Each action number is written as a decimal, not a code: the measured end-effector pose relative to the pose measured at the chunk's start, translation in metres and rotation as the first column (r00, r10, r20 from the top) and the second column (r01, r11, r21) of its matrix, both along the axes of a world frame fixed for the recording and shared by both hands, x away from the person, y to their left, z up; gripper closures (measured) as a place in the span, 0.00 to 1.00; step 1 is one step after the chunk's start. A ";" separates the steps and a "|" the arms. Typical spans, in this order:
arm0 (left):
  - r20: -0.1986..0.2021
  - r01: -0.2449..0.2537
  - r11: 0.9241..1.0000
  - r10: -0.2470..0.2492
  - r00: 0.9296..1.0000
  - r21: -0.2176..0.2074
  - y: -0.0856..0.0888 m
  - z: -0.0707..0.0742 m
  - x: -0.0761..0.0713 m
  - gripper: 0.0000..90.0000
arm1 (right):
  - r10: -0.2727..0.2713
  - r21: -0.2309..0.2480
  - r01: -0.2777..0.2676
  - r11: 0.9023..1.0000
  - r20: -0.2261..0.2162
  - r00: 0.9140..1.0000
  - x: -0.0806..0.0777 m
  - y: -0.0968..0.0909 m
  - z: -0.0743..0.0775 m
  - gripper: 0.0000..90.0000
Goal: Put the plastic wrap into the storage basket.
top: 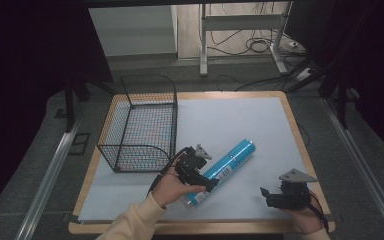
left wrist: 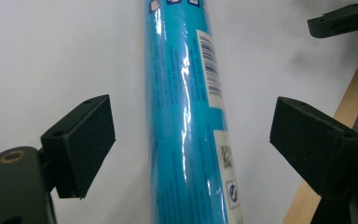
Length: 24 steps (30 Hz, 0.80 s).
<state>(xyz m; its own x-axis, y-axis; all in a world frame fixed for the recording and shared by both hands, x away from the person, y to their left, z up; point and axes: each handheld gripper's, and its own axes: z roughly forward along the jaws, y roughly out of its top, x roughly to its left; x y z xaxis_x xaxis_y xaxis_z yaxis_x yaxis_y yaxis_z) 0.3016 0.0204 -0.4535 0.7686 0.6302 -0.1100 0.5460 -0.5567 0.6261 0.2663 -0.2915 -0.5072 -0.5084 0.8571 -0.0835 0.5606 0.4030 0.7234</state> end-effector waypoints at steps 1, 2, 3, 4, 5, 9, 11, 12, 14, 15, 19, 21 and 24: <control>0.000 0.000 1.000 0.000 1.000 0.000 0.000 0.000 0.000 0.15 | 0.000 0.000 0.000 1.000 0.000 1.000 0.000 0.000 0.000 0.12; -0.001 0.004 1.000 -0.004 1.000 0.005 -0.002 0.000 0.001 0.15 | 0.000 0.000 0.000 1.000 0.001 1.000 0.000 0.000 0.000 0.12; -0.002 0.004 1.000 -0.004 1.000 0.007 -0.004 0.000 0.002 0.15 | 0.001 0.000 -0.001 1.000 0.002 1.000 0.000 0.000 0.000 0.12; -0.004 0.007 1.000 -0.007 1.000 0.014 -0.006 -0.001 0.003 0.15 | 0.000 0.001 0.000 1.000 -0.001 1.000 0.000 0.000 0.000 0.12; -0.004 0.008 1.000 -0.008 1.000 0.018 -0.008 -0.001 0.005 0.15 | 0.000 0.001 0.000 1.000 -0.001 1.000 0.000 0.000 0.000 0.12; -0.012 0.011 0.999 -0.010 1.000 0.035 -0.015 -0.004 0.010 0.15 | 0.000 0.001 0.000 1.000 -0.006 1.000 0.000 0.000 -0.001 0.12; -0.020 0.016 0.999 -0.015 1.000 0.046 -0.020 -0.006 0.014 0.15 | -0.001 0.003 0.001 1.000 -0.008 1.000 0.000 0.000 -0.001 0.12; -0.020 0.016 0.999 -0.015 1.000 0.046 -0.020 -0.006 0.014 0.15 | -0.001 0.003 0.001 1.000 -0.008 1.000 0.000 0.000 -0.001 0.12; -0.025 0.016 0.998 -0.014 1.000 0.052 -0.024 -0.007 0.017 0.15 | 0.000 0.003 0.000 1.000 -0.008 1.000 0.000 0.000 -0.001 0.12; -0.031 0.018 0.998 -0.016 0.999 0.059 -0.027 -0.009 0.019 0.15 | 0.000 0.002 0.000 1.000 -0.009 1.000 0.001 0.000 -0.001 0.12; -0.038 0.022 0.997 -0.019 0.999 0.073 -0.031 -0.010 0.022 0.15 | 0.002 0.001 -0.002 1.000 -0.010 1.000 0.000 0.001 -0.002 0.12; -0.038 0.023 0.997 -0.021 0.999 0.076 -0.032 -0.010 0.024 0.14 | 0.001 0.002 -0.001 1.000 -0.010 1.000 0.000 0.000 -0.002 0.12; -0.043 0.019 0.996 -0.016 0.999 0.084 -0.035 -0.012 0.027 0.14 | 0.003 0.001 -0.003 1.000 -0.013 1.000 0.001 0.000 -0.002 0.12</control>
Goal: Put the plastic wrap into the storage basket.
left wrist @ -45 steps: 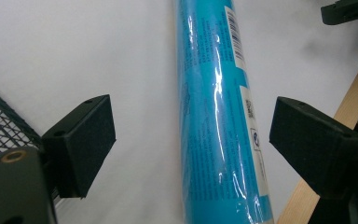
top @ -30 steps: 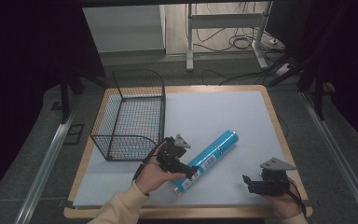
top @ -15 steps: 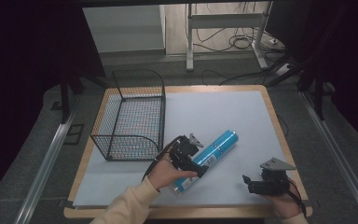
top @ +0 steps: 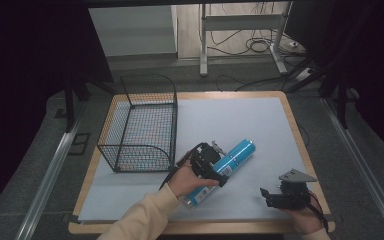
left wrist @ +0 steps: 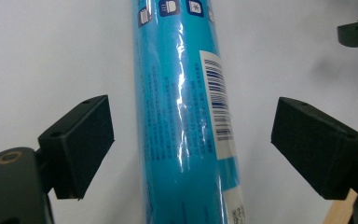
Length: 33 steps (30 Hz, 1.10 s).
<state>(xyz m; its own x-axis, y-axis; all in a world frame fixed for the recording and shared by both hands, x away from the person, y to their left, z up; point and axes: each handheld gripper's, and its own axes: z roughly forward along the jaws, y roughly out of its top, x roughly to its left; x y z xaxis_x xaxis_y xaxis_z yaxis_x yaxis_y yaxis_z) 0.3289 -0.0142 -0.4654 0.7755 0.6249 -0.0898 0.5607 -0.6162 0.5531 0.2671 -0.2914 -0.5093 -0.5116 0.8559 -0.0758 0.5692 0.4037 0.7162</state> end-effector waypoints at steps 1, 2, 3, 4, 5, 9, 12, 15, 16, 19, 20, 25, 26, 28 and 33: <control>-0.002 0.001 1.000 -0.001 1.000 0.003 -0.001 -0.001 0.001 0.14 | 0.000 0.000 0.000 1.000 0.000 1.000 0.000 0.000 0.000 0.12; -0.005 0.002 1.000 -0.002 1.000 0.006 -0.003 -0.002 0.002 0.14 | 0.001 0.000 -0.001 1.000 -0.001 1.000 0.000 0.000 0.000 0.12; -0.008 0.003 1.000 -0.003 1.000 0.010 -0.004 -0.002 0.004 0.14 | 0.002 -0.002 -0.002 1.000 -0.001 1.000 0.000 0.000 0.000 0.12; -0.010 0.001 1.000 -0.001 1.000 0.009 -0.005 -0.003 0.004 0.14 | 0.001 -0.001 -0.001 1.000 0.002 1.000 0.000 0.000 0.000 0.12; -0.011 0.002 1.000 -0.001 1.000 0.012 -0.006 -0.003 0.005 0.14 | 0.001 -0.001 -0.001 1.000 0.000 1.000 0.000 0.000 0.000 0.12; -0.025 0.003 1.000 -0.002 1.000 0.025 -0.011 -0.006 0.009 0.15 | -0.001 -0.001 0.001 1.000 0.001 1.000 0.000 0.000 0.000 0.12; -0.033 0.002 0.999 -0.001 0.999 0.044 -0.015 -0.009 0.013 0.15 | 0.001 -0.002 -0.001 1.000 0.000 1.000 0.000 0.000 0.000 0.12; -0.040 -0.004 0.999 0.006 0.999 0.045 -0.019 -0.012 0.017 0.16 | 0.002 -0.003 -0.002 1.000 -0.001 1.000 0.000 0.000 0.000 0.12; -0.045 -0.009 0.999 0.011 0.999 0.045 -0.020 -0.014 0.018 0.16 | 0.002 -0.003 -0.002 1.000 -0.002 1.000 0.000 0.000 0.000 0.12; -0.057 -0.017 0.998 0.021 0.998 0.064 -0.022 -0.018 0.023 0.17 | 0.001 -0.003 -0.001 1.000 -0.002 1.000 0.000 0.000 0.000 0.12; -0.066 -0.015 0.997 0.020 0.998 0.072 -0.023 -0.020 0.024 0.17 | 0.002 -0.004 -0.002 1.000 -0.003 1.000 0.000 0.000 0.000 0.12; -0.094 -0.015 0.994 0.025 0.995 0.107 -0.029 -0.027 0.028 0.20 | 0.003 -0.007 -0.003 1.000 -0.001 1.000 0.000 0.000 0.000 0.12; -0.099 -0.021 0.994 0.032 0.995 0.107 -0.030 -0.028 0.028 0.21 | 0.003 -0.006 -0.003 1.000 0.000 1.000 0.000 0.000 -0.001 0.12; -0.102 -0.018 0.993 0.030 0.994 0.117 -0.031 -0.029 0.029 0.21 | 0.003 -0.007 -0.003 1.000 0.001 1.000 0.000 0.000 0.000 0.12; -0.127 -0.013 0.988 0.033 0.991 0.152 -0.036 -0.036 0.031 0.22 | 0.009 -0.020 -0.009 1.000 0.003 1.000 0.000 0.002 -0.001 0.12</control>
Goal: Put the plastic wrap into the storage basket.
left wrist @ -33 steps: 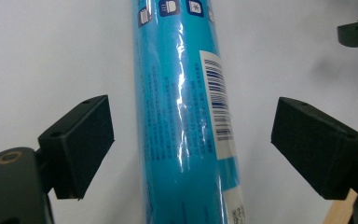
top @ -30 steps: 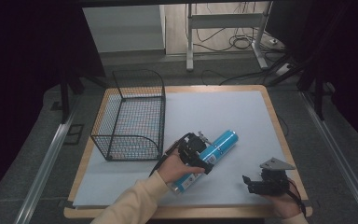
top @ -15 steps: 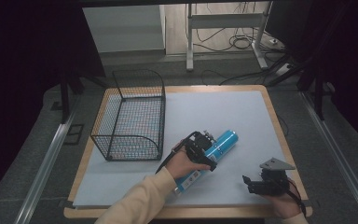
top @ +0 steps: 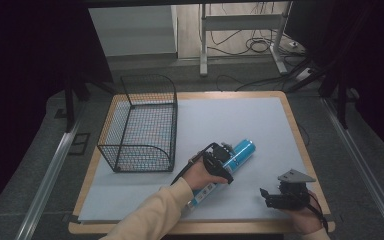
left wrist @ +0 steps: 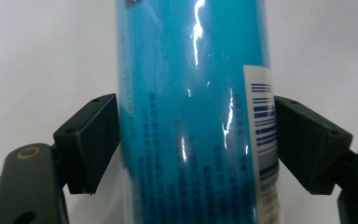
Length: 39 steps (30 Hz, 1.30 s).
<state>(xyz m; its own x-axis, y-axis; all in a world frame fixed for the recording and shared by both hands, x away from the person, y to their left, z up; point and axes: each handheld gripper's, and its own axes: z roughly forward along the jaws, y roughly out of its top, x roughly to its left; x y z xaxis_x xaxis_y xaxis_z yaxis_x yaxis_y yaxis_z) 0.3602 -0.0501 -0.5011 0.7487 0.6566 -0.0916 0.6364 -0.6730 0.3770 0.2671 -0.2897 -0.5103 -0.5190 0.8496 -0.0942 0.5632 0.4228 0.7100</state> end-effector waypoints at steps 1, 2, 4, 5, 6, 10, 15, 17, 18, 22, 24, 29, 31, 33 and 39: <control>0.002 0.006 1.000 -0.006 1.000 0.015 -0.001 -0.001 0.001 0.24 | 0.002 -0.001 -0.002 1.000 -0.002 1.000 0.000 0.000 0.000 0.12; 0.003 0.002 1.000 -0.002 1.000 0.017 -0.001 -0.001 0.001 0.26 | 0.002 0.000 -0.002 1.000 -0.001 1.000 0.000 0.000 0.000 0.12; -0.003 0.009 1.000 -0.009 1.000 0.025 -0.003 0.000 0.003 0.30 | -0.001 0.002 0.001 1.000 0.001 1.000 0.000 0.000 0.000 0.12; -0.010 0.011 1.000 -0.011 1.000 0.024 -0.005 0.002 0.003 0.33 | -0.001 0.002 0.001 1.000 0.002 1.000 0.000 0.000 0.000 0.12; -0.013 0.014 0.999 -0.013 1.000 0.036 -0.005 0.002 0.003 0.34 | -0.001 0.003 0.001 1.000 0.003 1.000 0.000 -0.001 0.001 0.12; -0.025 0.018 0.999 -0.017 1.000 0.044 -0.006 0.003 0.005 0.34 | -0.001 0.005 0.001 1.000 0.003 1.000 0.000 -0.001 0.001 0.12; -0.067 0.025 0.999 -0.024 0.997 0.025 -0.001 0.005 0.009 0.34 | -0.003 0.006 0.003 1.000 0.012 1.000 0.000 -0.002 0.002 0.12; -0.075 0.039 0.999 -0.037 0.996 0.030 0.001 0.005 0.009 0.35 | -0.003 0.005 0.002 1.000 0.011 1.000 0.000 -0.002 0.002 0.12; -0.075 0.039 0.999 -0.037 0.996 0.030 0.001 0.005 0.009 0.35 | -0.003 0.005 0.002 1.000 0.011 1.000 0.000 -0.002 0.002 0.12; -0.071 0.052 0.998 -0.050 0.996 0.029 0.005 0.008 0.008 0.35 | -0.003 0.002 0.003 1.000 0.013 1.000 0.000 -0.001 0.002 0.12; -0.068 0.056 0.998 -0.054 0.996 0.023 0.008 0.011 0.008 0.35 | -0.008 0.005 0.008 1.000 0.014 1.000 0.000 -0.002 0.002 0.12; -0.058 0.060 0.998 -0.059 0.997 0.013 0.013 0.018 0.008 0.35 | -0.008 0.004 0.008 1.000 0.016 1.000 0.000 -0.002 0.003 0.12; -0.055 0.062 0.998 -0.062 0.997 0.011 0.015 0.022 0.008 0.35 | -0.007 0.005 0.007 1.000 0.015 1.000 0.000 -0.002 0.002 0.12; -0.049 0.065 0.998 -0.064 0.997 0.012 0.018 0.029 0.008 0.35 | -0.012 0.008 0.012 1.000 0.014 1.000 0.000 -0.003 0.002 0.12; -0.037 0.084 0.996 -0.083 0.996 0.023 0.023 0.040 0.009 0.35 | -0.012 0.008 0.012 1.000 0.014 1.000 0.001 -0.003 0.002 0.12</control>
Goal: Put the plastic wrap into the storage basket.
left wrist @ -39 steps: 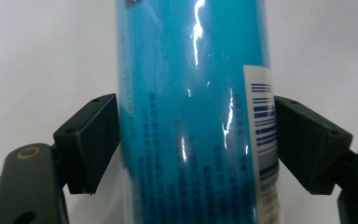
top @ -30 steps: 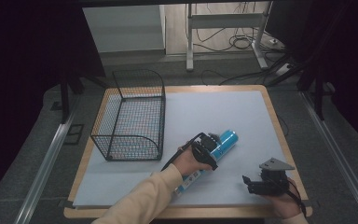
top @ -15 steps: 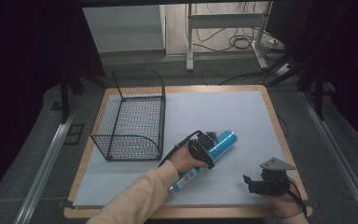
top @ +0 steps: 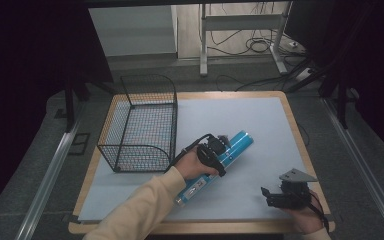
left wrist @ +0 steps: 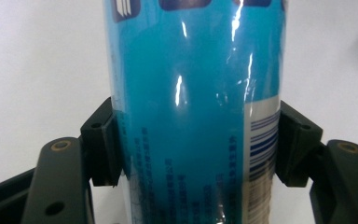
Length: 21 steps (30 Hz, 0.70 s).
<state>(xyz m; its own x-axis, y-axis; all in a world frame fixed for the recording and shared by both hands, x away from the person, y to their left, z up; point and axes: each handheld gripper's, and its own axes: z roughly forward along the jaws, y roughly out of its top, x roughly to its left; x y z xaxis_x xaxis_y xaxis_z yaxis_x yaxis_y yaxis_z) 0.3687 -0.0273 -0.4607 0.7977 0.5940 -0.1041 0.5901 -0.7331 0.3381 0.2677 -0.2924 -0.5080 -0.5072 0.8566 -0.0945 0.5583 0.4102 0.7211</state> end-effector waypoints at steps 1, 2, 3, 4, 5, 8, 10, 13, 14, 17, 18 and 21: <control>0.000 0.000 1.000 0.000 1.000 -0.001 0.001 0.001 0.000 0.35 | 0.000 -0.001 0.000 1.000 0.000 1.000 0.000 0.000 0.000 0.12; 0.001 0.002 1.000 -0.001 1.000 -0.003 0.001 0.003 0.000 0.35 | 0.000 -0.001 0.000 1.000 0.000 1.000 0.000 0.000 0.000 0.12; 0.002 0.003 1.000 -0.003 1.000 -0.004 0.002 0.005 0.000 0.35 | -0.001 -0.001 0.001 1.000 0.000 1.000 0.000 0.000 0.000 0.12; 0.004 0.005 1.000 -0.005 1.000 -0.003 0.003 0.006 0.000 0.35 | 0.000 -0.001 0.000 1.000 0.000 1.000 0.000 0.000 0.000 0.12; 0.004 0.005 1.000 -0.005 1.000 -0.003 0.003 0.006 0.000 0.35 | 0.000 -0.001 0.000 1.000 0.000 1.000 0.000 0.000 0.000 0.12; 0.007 0.011 1.000 -0.011 1.000 -0.002 0.004 0.010 0.001 0.35 | 0.000 0.000 0.000 1.000 -0.001 1.000 0.000 -0.001 0.000 0.12; 0.007 0.015 1.000 -0.015 1.000 -0.005 0.006 0.014 0.001 0.35 | -0.002 0.001 0.002 1.000 0.002 1.000 0.000 -0.001 0.000 0.12; 0.024 0.033 0.999 -0.033 0.999 0.007 0.007 0.020 0.000 0.35 | -0.003 0.001 0.003 1.000 0.002 1.000 0.000 -0.001 0.000 0.12; 0.026 0.035 0.999 -0.035 0.999 0.008 0.008 0.021 0.000 0.35 | -0.003 0.001 0.003 1.000 0.005 1.000 0.000 -0.001 0.000 0.12; 0.034 0.032 0.999 -0.032 0.999 0.006 0.010 0.025 -0.001 0.35 | -0.005 0.001 0.005 1.000 0.009 1.000 0.000 -0.001 0.000 0.12; 0.040 0.029 1.000 -0.029 0.999 0.004 0.011 0.026 -0.001 0.35 | -0.005 0.001 0.005 1.000 0.009 1.000 0.000 -0.001 0.000 0.12; 0.040 0.026 1.000 -0.026 0.999 -0.003 0.012 0.026 -0.001 0.35 | -0.004 0.001 0.004 1.000 0.009 1.000 0.000 -0.001 0.001 0.12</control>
<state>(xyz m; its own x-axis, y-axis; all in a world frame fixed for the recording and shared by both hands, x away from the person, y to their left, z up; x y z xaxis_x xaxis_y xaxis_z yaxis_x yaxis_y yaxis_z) 0.3679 -0.0153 -0.4343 0.8165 0.5726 -0.0743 0.5568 -0.7467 0.3638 0.2676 -0.2936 -0.5074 -0.5026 0.8590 -0.0982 0.5535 0.4069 0.7267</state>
